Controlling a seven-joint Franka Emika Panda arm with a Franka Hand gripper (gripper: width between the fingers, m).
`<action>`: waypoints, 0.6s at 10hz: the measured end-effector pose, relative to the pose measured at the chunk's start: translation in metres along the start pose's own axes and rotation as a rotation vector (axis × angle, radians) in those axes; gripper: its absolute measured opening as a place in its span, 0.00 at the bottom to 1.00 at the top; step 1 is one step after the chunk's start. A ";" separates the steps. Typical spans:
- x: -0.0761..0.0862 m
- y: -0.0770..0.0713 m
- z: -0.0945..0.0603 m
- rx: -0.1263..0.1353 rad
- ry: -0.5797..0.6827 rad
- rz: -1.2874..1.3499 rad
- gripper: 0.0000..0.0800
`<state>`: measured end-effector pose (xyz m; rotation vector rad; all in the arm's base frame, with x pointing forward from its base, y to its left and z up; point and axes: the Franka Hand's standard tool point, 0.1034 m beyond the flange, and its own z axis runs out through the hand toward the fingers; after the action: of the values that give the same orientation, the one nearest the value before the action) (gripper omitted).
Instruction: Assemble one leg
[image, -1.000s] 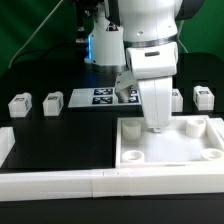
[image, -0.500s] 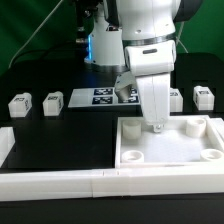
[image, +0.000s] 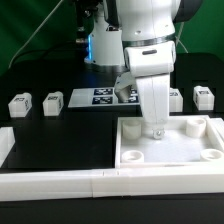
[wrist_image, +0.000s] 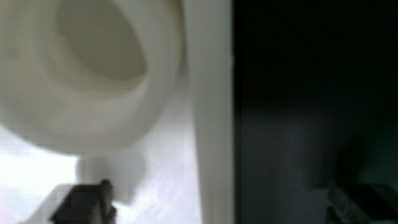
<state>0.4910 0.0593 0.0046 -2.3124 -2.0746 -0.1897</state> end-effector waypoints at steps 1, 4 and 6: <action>0.000 0.000 0.000 0.000 0.000 0.000 0.80; 0.000 0.000 0.000 0.000 0.000 0.000 0.81; 0.000 0.000 0.000 0.000 0.000 0.000 0.81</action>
Offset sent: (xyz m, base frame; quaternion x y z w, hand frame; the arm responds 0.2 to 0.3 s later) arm 0.0000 0.0000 0.0000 0.0000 0.0000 0.0000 1.0000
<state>0.4910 0.0591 0.0045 -2.3127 -2.0740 -0.1894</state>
